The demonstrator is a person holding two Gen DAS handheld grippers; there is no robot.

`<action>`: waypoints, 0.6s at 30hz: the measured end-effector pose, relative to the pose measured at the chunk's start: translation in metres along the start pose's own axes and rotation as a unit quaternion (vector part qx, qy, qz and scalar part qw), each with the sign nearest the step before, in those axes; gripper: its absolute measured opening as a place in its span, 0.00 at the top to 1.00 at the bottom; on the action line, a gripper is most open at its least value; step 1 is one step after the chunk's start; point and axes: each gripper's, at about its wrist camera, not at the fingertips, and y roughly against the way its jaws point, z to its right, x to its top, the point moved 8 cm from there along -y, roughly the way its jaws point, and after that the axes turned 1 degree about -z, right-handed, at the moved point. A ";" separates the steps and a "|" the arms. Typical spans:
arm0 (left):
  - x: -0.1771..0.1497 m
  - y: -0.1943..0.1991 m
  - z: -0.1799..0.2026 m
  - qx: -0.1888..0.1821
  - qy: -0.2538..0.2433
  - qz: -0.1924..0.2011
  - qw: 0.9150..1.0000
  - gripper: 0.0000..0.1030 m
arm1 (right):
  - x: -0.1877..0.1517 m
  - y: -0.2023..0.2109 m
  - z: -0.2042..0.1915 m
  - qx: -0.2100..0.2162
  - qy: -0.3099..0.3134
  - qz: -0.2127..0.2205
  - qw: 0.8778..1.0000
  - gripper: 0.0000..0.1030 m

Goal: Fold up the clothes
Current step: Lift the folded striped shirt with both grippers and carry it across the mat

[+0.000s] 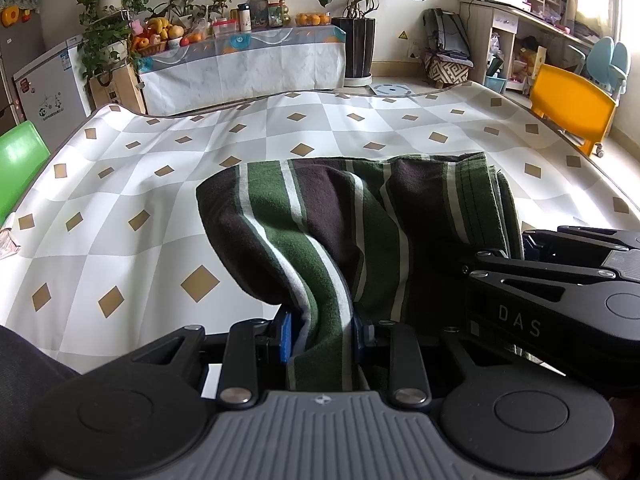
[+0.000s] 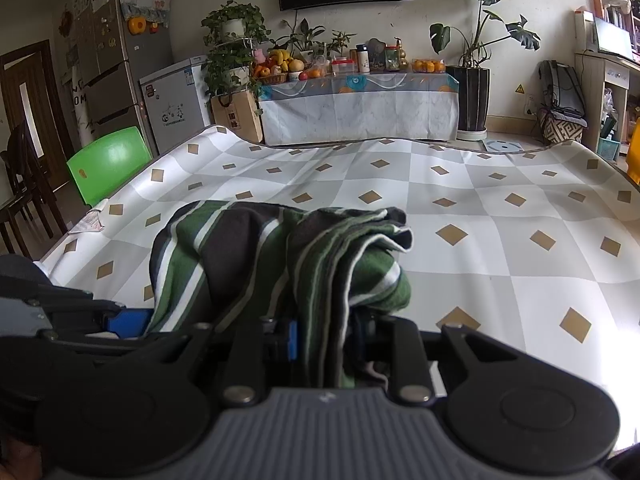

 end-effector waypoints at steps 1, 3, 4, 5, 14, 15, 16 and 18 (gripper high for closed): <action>0.000 -0.001 0.000 0.000 0.000 -0.001 1.000 0.75 | 0.000 0.000 0.000 0.000 -0.001 0.000 1.000 0.78; 0.001 -0.002 0.001 -0.001 0.000 -0.001 1.000 0.75 | 0.000 0.000 0.001 0.000 -0.004 -0.001 1.000 0.78; 0.001 -0.002 0.001 -0.001 0.000 -0.001 1.000 0.75 | 0.000 0.000 0.002 0.000 -0.005 -0.001 1.000 0.78; 0.002 -0.003 0.001 -0.001 -0.001 -0.002 1.000 0.75 | 0.001 0.000 0.002 0.000 -0.005 -0.001 1.000 0.78; 0.006 -0.010 0.003 -0.005 -0.001 -0.006 1.000 0.75 | 0.004 -0.001 0.004 -0.003 -0.005 -0.002 1.000 0.78; 0.007 -0.010 0.003 -0.005 -0.002 -0.006 1.000 0.75 | 0.005 -0.002 0.005 -0.003 -0.005 -0.002 1.000 0.78; 0.008 -0.011 0.003 -0.005 -0.002 -0.006 1.000 0.75 | 0.007 -0.003 0.006 -0.004 -0.004 -0.003 1.000 0.78; 0.010 -0.013 0.004 -0.006 -0.002 -0.005 1.000 0.75 | 0.009 -0.004 0.007 -0.004 -0.004 -0.004 1.000 0.78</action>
